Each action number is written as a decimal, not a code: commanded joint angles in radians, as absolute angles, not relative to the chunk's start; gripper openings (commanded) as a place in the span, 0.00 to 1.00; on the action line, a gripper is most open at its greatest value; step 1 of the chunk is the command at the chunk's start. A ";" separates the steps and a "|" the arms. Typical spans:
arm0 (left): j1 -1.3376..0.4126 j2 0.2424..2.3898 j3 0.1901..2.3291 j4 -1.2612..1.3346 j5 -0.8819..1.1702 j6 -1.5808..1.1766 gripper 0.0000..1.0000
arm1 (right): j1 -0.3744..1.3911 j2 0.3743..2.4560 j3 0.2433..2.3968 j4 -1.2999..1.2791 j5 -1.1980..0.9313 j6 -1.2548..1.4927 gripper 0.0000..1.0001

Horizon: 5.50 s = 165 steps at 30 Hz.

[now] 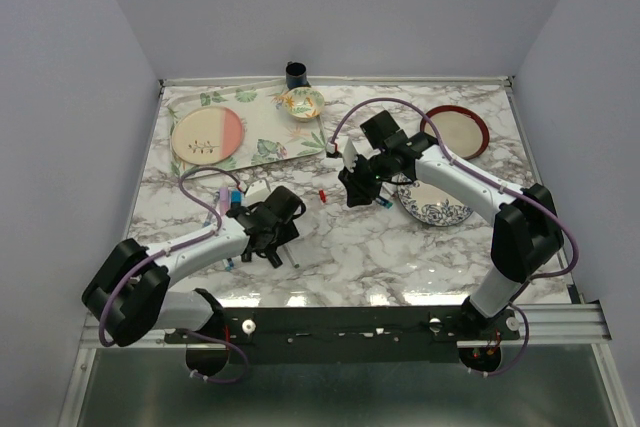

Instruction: Open the pen caps

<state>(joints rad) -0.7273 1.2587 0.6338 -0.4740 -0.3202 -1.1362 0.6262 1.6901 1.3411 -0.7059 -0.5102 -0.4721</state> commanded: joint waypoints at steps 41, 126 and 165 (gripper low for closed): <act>-0.750 1.341 0.736 -0.212 -0.410 -1.101 0.00 | 0.623 1.701 1.341 -0.756 -0.830 -0.445 0.39; -0.830 1.002 0.385 0.503 -0.393 -1.137 0.41 | 0.629 1.770 1.278 -0.551 -0.997 -0.156 0.01; -0.426 0.796 0.206 0.310 -0.325 -1.187 0.00 | 0.647 1.816 1.350 -0.755 -0.700 -0.350 0.01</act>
<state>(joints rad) -0.5140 0.8108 0.2676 0.3855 -0.1638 -1.2037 0.6735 1.7935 1.3613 -0.5606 -0.8684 -0.2882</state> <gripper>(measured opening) 0.214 0.055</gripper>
